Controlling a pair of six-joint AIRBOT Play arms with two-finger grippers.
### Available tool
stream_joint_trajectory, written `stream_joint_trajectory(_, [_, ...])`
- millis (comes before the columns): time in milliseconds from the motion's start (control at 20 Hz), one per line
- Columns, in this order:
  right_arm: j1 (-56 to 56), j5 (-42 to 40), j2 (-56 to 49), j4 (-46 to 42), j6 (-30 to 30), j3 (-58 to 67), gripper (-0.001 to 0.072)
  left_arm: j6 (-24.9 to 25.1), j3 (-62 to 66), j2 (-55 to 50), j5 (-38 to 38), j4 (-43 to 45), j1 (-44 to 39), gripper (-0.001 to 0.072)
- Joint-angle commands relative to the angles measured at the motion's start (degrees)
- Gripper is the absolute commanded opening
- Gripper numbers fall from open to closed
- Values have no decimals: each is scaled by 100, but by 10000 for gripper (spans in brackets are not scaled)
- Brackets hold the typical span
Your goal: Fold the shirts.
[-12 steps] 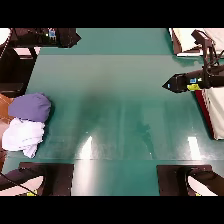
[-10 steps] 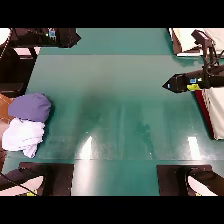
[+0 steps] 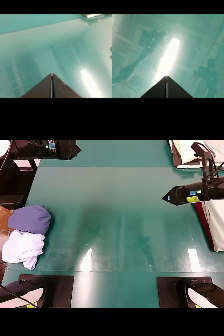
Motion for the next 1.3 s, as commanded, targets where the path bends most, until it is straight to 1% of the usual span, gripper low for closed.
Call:
stream_joint_trajectory(0, [7, -37, 2, 0, 4, -2, 17, -37, 0, -2, 4, -57, -4, 25])
stream_joint_trajectory(100, [7, -37, 2, -2, 4, -2, 17, 72, 0, 0, 170, 232, 39, 26])
stream_joint_trajectory(150, [7, -35, 4, 0, 4, -2, 17, 66, 0, 20, 4, 533, 125, 27])
stream_joint_trajectory(200, [7, -35, 4, 0, 4, -2, 17, 66, 0, 33, -343, 927, 271, 49])
stream_joint_trajectory(250, [7, -33, 4, 0, 4, -2, 17, 15, -2, 35, -833, 1419, 455, 326])
stream_joint_trajectory(300, [7, -33, 4, 0, 4, -2, 17, -256, -33, 33, -1351, 2033, 649, 510])
stream_joint_trajectory(350, [7, -37, 2, 0, 4, -2, 17, -446, -105, 26, -1803, 2570, 844, 498])
stream_joint_trajectory(400, [7, -57, -7, 0, 4, -2, 17, -487, -267, 28, -2127, 2916, 1060, 498])
stream_joint_trajectory(450, [7, -96, -13, 0, 7, -4, 17, -490, -522, 28, -2330, 3071, 1322, 498])
stream_joint_trajectory(550, [7, -155, -15, 0, 7, -4, 17, -496, -1217, 28, -2365, 3064, 1790, 498])
stream_joint_trajectory(650, [7, -168, -15, 0, 7, -4, 17, -507, -2022, 28, -2153, 3064, 2138, 498])
stream_joint_trajectory(750, [7, -179, -15, 0, 7, -4, 17, -518, -2765, 24, -1683, 3062, 2358, 498])
stream_joint_trajectory(850, [7, -175, -15, 0, 7, -4, 17, -643, -3292, 22, -1270, 3069, 2433, 498])
stream_joint_trajectory(950, [7, -190, -22, 0, 7, -4, 17, -675, -3532, 22, -1014, 3040, 2433, 496])
stream_joint_trajectory(1050, [7, -190, -26, -2, 7, -4, 17, -811, -3504, 37, -1016, 3040, 2433, 494])
stream_joint_trajectory(1100, [7, -201, -26, -2, 7, -4, 17, -807, -3473, 52, -1036, 3042, 2433, 317])
stream_joint_trajectory(1150, [7, -236, -26, 0, 7, -2, 18, -776, -3401, 68, -1093, 3042, 2433, 37])
stream_joint_trajectory(1250, [7, -339, -20, 2, 7, 4, 17, -791, -3217, 214, -1130, 3040, 2433, 24])
